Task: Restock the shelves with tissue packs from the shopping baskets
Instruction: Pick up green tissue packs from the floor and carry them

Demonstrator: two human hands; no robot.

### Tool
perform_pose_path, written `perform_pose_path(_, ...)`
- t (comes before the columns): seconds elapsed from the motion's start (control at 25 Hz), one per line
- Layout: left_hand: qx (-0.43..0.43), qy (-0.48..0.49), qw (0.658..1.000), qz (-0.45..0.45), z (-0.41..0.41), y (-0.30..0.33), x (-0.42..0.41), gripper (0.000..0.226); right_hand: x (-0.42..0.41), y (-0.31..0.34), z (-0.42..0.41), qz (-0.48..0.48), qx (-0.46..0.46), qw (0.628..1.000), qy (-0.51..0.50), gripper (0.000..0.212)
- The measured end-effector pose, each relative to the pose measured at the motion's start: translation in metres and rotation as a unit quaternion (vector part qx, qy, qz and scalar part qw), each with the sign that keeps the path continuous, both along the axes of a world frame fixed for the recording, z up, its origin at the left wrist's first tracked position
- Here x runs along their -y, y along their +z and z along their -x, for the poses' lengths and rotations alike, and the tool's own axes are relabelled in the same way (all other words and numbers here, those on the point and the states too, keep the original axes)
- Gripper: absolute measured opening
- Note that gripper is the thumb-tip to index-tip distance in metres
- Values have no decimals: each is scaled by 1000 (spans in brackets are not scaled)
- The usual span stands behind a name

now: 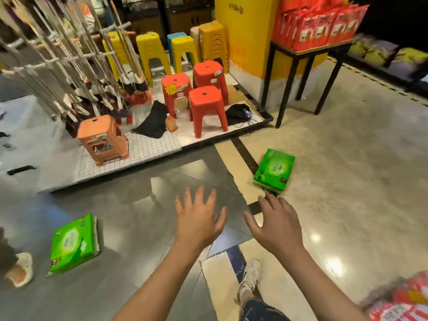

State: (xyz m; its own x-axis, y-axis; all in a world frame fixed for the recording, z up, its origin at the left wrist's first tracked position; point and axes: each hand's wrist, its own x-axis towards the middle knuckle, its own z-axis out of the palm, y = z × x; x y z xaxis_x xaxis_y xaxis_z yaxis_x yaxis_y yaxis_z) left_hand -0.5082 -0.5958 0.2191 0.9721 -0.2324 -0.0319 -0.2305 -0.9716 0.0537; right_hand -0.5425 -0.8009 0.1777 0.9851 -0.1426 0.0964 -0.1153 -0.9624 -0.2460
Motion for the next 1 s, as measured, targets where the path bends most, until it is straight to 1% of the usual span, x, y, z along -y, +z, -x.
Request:
perform_pose_path(0.12,-12,-13,1000,-11,-84,-5,45,68,39,-5,-74,-14,-11,1000,-16,69)
perform_pose_path(0.24,-8,-33,999,-15,-163,-6,96,71,89,0,-147,1,-24,999,-35,71)
perform_pose_path(0.4,-4,-43,999,5,-247,-10,154,71,151,8,-218,-5,-46,997,-62,76)
perform_pose_path(0.56,-20,-64,998,17,-341,-28,217,68,212,-2,-305,12,-70,995,-77,78)
perform_pose_path(0.72,0,-80,996,31,-446,-51,275,66,267,-15,-397,28,-78,992,-96,77)
perform_pose_path(0.8,-18,-89,995,37,-499,-61,306,66,298,-20,-442,32,-91,989,-109,75)
perform_pose_path(0.88,-26,-90,995,40,-542,-66,335,65,330,-24,-479,44,-101,987,-115,74)
perform_pose_path(1.0,-13,-86,995,39,-588,-67,367,63,368,-26,-524,51,-113,986,-113,76)
